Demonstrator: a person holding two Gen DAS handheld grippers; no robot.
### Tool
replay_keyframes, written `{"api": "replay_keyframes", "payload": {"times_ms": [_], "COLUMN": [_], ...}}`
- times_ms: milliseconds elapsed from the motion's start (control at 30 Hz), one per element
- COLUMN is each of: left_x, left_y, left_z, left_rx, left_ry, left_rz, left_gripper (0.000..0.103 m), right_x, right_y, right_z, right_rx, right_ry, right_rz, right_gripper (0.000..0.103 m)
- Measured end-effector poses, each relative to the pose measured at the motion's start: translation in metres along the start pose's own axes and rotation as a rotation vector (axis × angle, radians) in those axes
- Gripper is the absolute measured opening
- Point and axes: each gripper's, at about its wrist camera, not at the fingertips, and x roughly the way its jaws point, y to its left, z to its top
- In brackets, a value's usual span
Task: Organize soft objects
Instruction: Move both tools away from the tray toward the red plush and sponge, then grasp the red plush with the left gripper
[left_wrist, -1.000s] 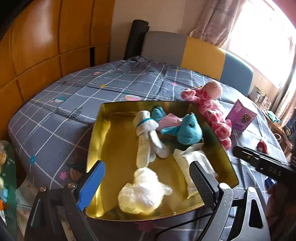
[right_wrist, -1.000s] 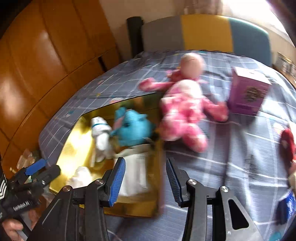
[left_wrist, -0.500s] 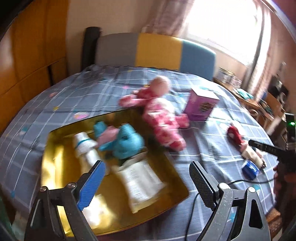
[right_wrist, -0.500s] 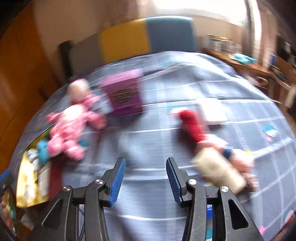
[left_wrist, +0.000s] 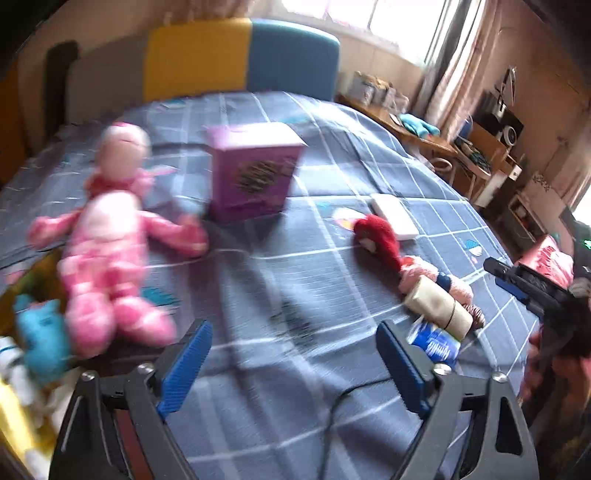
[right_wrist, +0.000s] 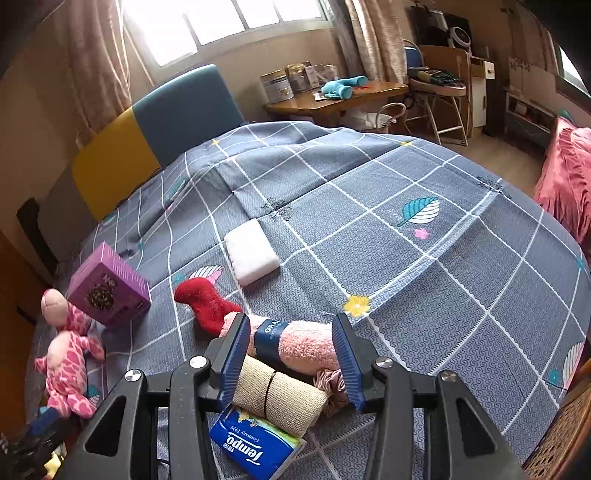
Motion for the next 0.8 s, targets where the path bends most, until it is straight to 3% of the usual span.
{"api": "replay_keyframes", "payload": {"times_ms": [67,167,467,733,800], "left_x": [0.024,0.056,0.131,0.183,0.193], "left_y": [-0.013,-0.030,-0.076,-0.085,-0.090], "left_z": [0.011,0.029,0.075,0.090,0.090], "left_rx": [-0.001,-0.013,-0.060,-0.140,-0.125], "left_ry": [0.034,0.074,0.133,0.185,0.185], "left_rz": [-0.017,-0.034,-0.038,-0.020,-0.005], "left_gripper": [0.076,0.073,0.075,0.077,0.067], "right_x": [0.001,0.002,0.009,0.008,0.008], "right_y": [-0.002,-0.001,-0.009,-0.010,-0.010], "right_z": [0.001,0.000,-0.002,-0.002,-0.002], "right_rx": [0.015,0.031,0.083,0.103,0.102], "right_ry": [0.003,0.013,0.063,0.069,0.066], "right_rz": [0.023,0.036,0.091,0.130,0.131], "right_gripper": [0.046,0.046,0.046,0.046,0.046]}}
